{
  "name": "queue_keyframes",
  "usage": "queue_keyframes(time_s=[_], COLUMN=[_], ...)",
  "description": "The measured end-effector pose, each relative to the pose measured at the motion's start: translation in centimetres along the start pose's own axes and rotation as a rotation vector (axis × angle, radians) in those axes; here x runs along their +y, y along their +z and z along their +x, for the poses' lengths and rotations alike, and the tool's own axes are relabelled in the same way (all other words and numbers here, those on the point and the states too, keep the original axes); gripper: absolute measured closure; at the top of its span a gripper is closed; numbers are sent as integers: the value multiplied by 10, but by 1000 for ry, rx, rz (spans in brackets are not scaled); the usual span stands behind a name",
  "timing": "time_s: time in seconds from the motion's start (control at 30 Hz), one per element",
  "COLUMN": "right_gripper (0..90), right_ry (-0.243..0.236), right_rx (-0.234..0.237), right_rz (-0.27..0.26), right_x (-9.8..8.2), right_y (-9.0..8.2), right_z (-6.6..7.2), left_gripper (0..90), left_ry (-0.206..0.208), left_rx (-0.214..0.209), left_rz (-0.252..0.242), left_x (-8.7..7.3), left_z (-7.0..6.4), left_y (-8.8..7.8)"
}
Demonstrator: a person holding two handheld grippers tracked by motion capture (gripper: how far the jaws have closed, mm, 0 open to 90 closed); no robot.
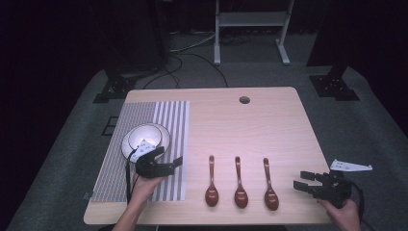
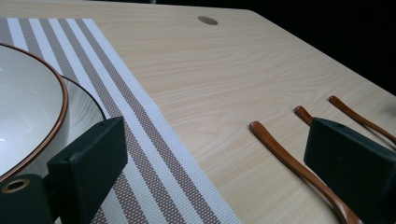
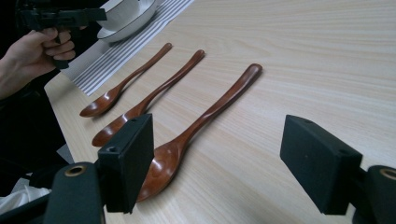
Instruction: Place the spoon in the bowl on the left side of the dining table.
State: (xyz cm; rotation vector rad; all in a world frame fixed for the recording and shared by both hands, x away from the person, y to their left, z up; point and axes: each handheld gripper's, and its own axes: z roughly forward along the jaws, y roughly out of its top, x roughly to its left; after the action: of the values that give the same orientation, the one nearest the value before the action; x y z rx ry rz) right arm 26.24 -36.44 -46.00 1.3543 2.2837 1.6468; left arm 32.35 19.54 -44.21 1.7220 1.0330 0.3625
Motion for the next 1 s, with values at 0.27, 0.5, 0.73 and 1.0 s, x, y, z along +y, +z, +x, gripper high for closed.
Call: queue_keyframes(time_s=[0.27,0.5,0.73,1.0], right_gripper=[247,253,261,348], right_ry=[-26,-48,-78,-119], right_rx=[13,41,72,125], right_rz=[19,48,67,130], right_x=[4,11,17,21], right_y=[9,25,39,67], right_z=[10,25,39,59], left_gripper=[51,51,52,52], left_ry=[10,9,19,14], left_rx=[4,0,-15,-20], left_rz=[4,7,6,7], left_x=[-1,-2,-2,-2], left_z=[-3,-4,-8,-8], left_y=[2,2,3,5])
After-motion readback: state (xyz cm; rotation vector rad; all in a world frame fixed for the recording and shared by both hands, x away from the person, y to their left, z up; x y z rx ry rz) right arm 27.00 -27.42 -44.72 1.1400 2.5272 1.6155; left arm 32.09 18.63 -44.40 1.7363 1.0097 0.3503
